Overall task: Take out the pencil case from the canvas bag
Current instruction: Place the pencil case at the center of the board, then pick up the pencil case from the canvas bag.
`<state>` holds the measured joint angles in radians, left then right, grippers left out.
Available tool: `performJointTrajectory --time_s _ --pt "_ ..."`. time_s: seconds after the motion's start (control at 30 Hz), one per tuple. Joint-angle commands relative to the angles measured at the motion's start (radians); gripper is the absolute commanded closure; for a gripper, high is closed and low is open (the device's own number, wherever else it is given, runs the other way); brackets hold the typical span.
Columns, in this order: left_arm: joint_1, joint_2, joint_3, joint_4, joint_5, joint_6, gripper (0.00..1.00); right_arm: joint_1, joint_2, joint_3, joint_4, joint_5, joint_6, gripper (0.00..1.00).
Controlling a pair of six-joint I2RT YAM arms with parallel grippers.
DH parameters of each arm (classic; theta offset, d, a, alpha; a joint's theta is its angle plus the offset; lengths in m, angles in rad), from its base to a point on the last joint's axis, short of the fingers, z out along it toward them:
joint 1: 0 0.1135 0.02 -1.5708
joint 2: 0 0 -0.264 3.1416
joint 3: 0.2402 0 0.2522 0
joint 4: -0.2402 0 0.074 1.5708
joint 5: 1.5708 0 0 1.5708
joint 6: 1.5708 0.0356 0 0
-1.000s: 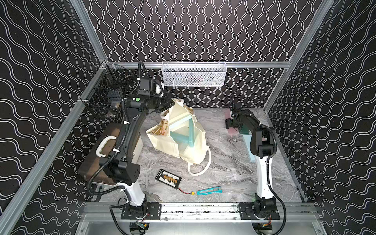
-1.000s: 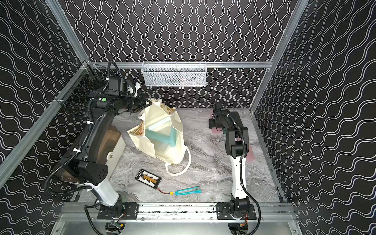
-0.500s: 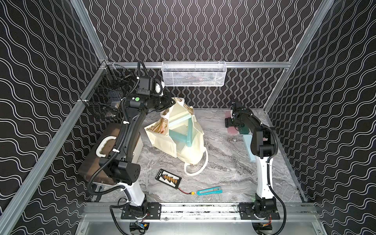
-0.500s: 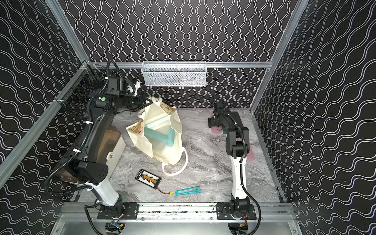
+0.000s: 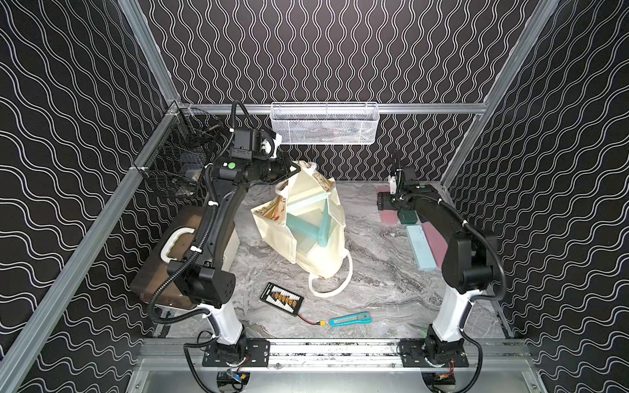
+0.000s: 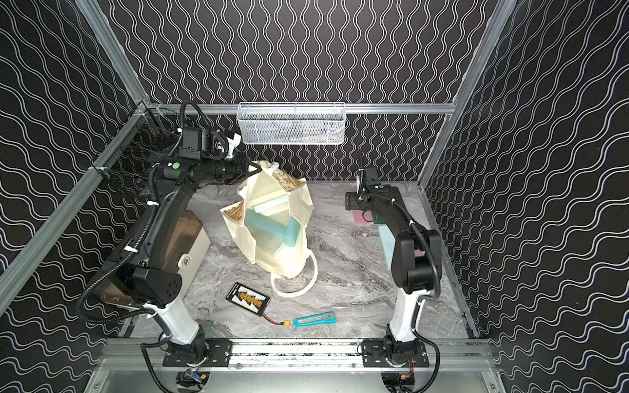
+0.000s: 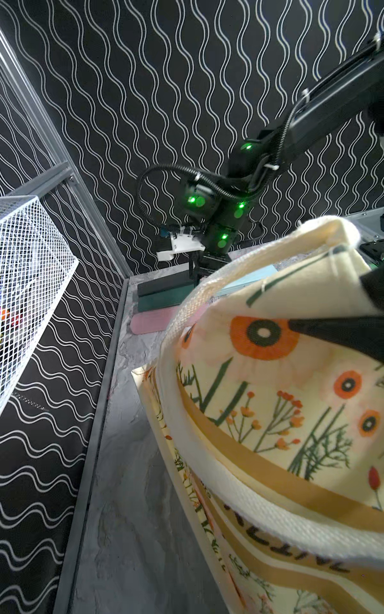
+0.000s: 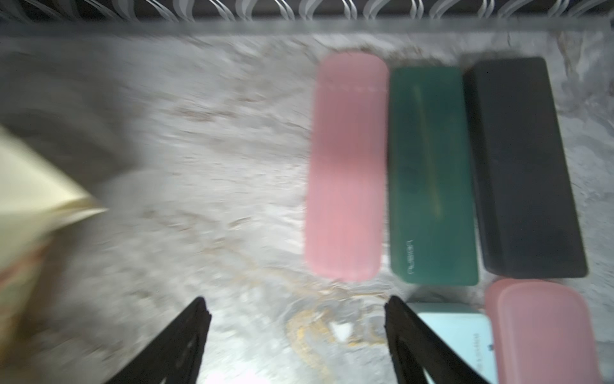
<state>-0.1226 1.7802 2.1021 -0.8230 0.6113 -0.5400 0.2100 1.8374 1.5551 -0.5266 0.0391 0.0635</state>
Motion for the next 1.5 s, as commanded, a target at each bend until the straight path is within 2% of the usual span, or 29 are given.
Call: performJointTrajectory --time_s 0.0,0.23,0.37,0.5,0.63,0.73,1.1,1.47 --pt "0.003 0.005 -0.012 0.184 0.106 0.004 1.0 0.043 -0.148 -0.118 0.151 -0.024 0.016 0.19" --pt "0.0 0.027 -0.031 0.232 0.129 -0.025 1.0 0.187 -0.459 -0.339 0.271 -0.068 0.016 0.25" --pt "-0.022 0.006 -0.077 0.249 0.022 -0.063 1.0 0.322 -0.562 -0.363 0.267 -0.056 0.034 0.31" --pt "-0.067 -0.006 -0.095 0.235 -0.108 -0.105 1.0 0.495 -0.593 -0.34 0.236 0.011 -0.015 0.38" --pt "-0.106 -0.01 -0.09 0.212 -0.21 -0.141 1.0 0.626 -0.57 -0.309 0.206 0.094 -0.049 0.54" --pt "-0.128 -0.02 -0.086 0.193 -0.291 -0.17 1.0 0.697 -0.523 -0.289 0.173 0.15 -0.084 0.57" --pt "-0.179 -0.072 -0.073 0.153 -0.43 -0.227 1.0 0.722 -0.373 -0.299 0.145 0.231 -0.041 0.69" --pt "-0.192 -0.111 -0.064 0.132 -0.456 -0.249 1.0 0.691 -0.243 -0.267 0.126 0.313 0.023 0.69"
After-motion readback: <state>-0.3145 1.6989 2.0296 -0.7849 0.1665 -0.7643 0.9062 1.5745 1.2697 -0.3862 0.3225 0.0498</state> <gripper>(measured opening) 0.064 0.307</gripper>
